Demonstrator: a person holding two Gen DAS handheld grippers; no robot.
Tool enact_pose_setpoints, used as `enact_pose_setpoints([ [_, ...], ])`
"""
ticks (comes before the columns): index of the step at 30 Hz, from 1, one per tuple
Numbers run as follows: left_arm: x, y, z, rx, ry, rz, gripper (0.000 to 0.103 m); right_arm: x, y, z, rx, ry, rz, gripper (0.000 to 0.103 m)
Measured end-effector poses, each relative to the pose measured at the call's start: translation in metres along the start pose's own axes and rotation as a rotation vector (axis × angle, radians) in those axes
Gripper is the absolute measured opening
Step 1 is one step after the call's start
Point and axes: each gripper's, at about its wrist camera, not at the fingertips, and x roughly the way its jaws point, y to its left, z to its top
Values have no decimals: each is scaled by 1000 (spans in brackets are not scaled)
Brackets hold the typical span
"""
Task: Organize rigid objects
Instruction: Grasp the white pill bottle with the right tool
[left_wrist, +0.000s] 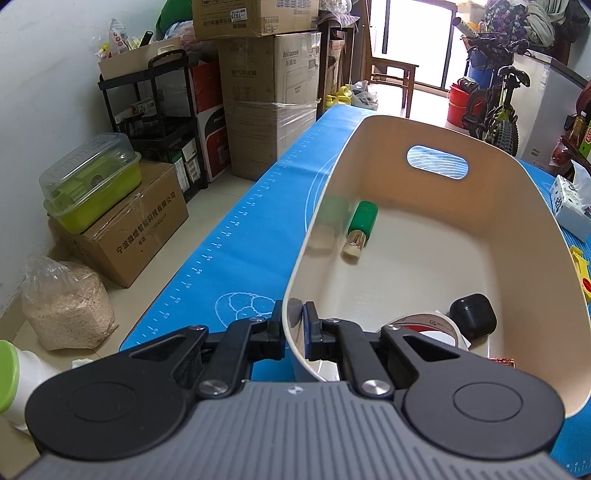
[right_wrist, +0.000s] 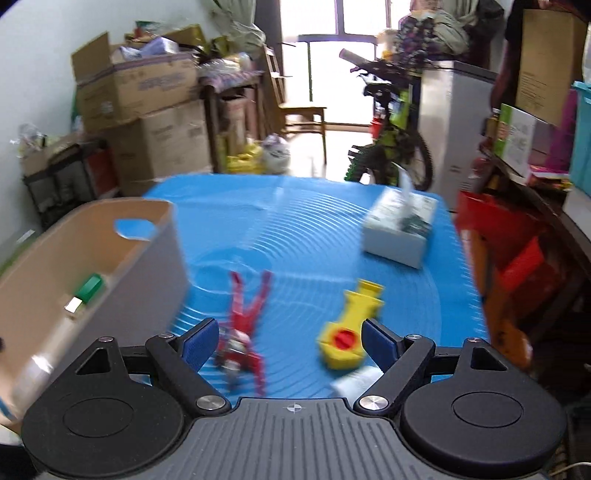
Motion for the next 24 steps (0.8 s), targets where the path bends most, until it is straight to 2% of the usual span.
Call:
enact_pose_setpoints([
  [5, 0, 0, 1, -1, -1, 8, 11, 21, -28, -20, -25, 77, -46, 86],
  [10, -1, -1, 1, 2, 0, 13, 12, 39, -32, -35, -121, 147, -65, 86],
  [17, 0, -1, 1, 6, -1, 13, 12, 60, -31, -48, -190, 184, -71, 86],
  [24, 0, -2, 1, 6, 0, 13, 12, 68, -43, -52, -149, 158, -49, 90],
])
